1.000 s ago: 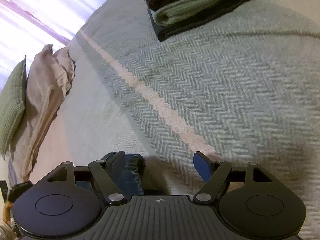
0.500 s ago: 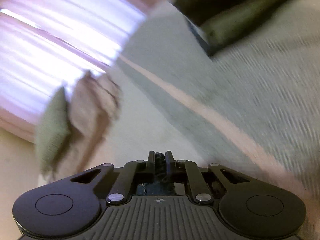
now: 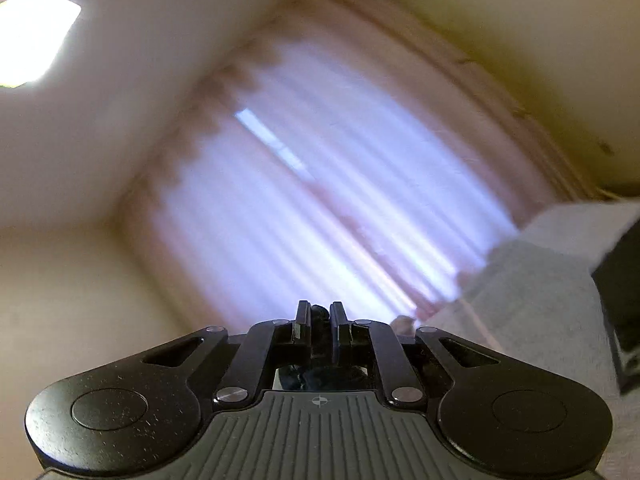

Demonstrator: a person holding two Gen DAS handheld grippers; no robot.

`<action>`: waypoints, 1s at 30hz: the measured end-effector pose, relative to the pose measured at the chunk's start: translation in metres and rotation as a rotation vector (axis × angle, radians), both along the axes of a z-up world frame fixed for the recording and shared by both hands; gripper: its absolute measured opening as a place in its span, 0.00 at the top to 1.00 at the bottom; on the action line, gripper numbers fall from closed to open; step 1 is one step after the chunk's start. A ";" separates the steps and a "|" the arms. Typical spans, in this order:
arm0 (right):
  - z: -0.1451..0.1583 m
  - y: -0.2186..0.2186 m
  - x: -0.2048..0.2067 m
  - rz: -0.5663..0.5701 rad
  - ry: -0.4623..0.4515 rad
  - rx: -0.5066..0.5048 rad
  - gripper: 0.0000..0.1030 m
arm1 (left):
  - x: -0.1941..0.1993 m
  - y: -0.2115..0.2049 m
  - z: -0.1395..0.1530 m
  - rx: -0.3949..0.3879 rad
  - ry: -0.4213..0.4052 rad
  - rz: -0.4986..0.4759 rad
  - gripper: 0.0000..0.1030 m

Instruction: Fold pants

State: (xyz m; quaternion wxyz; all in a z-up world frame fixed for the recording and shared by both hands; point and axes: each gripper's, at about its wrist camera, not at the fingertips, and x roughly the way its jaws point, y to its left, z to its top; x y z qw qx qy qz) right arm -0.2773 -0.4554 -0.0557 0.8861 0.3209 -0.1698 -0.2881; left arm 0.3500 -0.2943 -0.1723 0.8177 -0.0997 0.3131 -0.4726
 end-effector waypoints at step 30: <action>-0.266 0.059 -0.047 -0.327 0.417 1.109 0.46 | 0.095 -0.010 -0.199 0.935 0.386 0.131 0.27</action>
